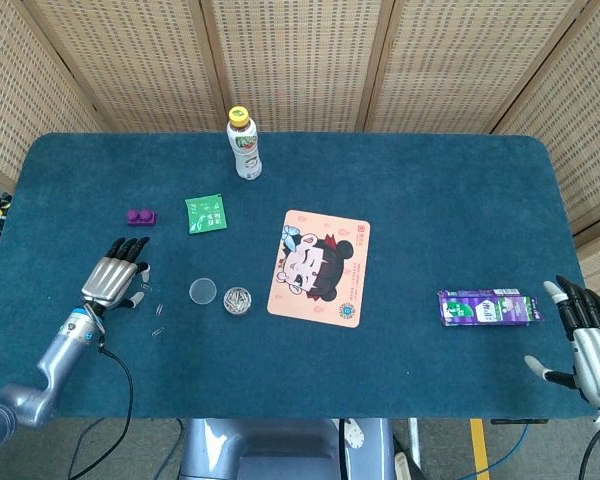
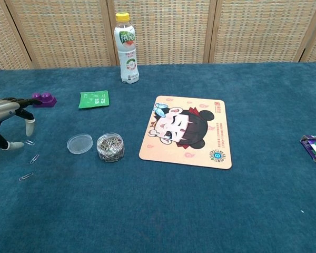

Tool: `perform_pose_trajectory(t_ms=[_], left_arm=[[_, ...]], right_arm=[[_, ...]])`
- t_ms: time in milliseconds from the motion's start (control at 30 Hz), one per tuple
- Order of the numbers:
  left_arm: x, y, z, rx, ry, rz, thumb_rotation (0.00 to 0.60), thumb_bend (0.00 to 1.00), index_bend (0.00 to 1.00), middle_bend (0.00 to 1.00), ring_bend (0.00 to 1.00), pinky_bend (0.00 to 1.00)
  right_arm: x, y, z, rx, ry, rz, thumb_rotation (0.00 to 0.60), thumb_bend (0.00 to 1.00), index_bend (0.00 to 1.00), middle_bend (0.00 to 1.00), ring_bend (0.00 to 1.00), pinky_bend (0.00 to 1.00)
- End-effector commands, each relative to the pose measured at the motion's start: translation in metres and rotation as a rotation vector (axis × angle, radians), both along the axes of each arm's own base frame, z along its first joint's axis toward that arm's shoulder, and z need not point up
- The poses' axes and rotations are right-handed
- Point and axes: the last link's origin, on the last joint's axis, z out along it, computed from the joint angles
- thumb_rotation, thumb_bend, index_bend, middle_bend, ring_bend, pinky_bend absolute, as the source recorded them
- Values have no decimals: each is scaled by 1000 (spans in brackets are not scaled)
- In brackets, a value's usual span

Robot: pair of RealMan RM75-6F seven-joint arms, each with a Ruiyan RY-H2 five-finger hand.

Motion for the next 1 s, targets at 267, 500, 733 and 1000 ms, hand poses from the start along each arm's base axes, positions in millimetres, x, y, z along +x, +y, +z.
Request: perform_pose_trajectory(t_ms=[267, 500, 733, 1000], left_arm=[[-3, 4, -3, 11, -15, -4, 600, 317, 527, 0, 0, 0], [-4, 9, -4, 0, 14, 1, 600, 341, 527, 0, 0, 0], [-3, 9, -9, -9, 27, 1, 600, 351, 527, 0, 0, 0], [0, 12, -15, -17, 44, -1, 600, 354, 533, 0, 0, 0]], right_arm=[[0, 0, -1, 7, 1, -1, 600, 0, 6, 0, 0, 0], [0, -1, -2, 9, 3, -4, 600, 0, 6, 0, 0, 0], [0, -1, -2, 10, 4, -4, 600, 0, 6, 0, 0, 0], [0, -2, -3, 11, 6, -5, 600, 0, 6, 0, 0, 0]])
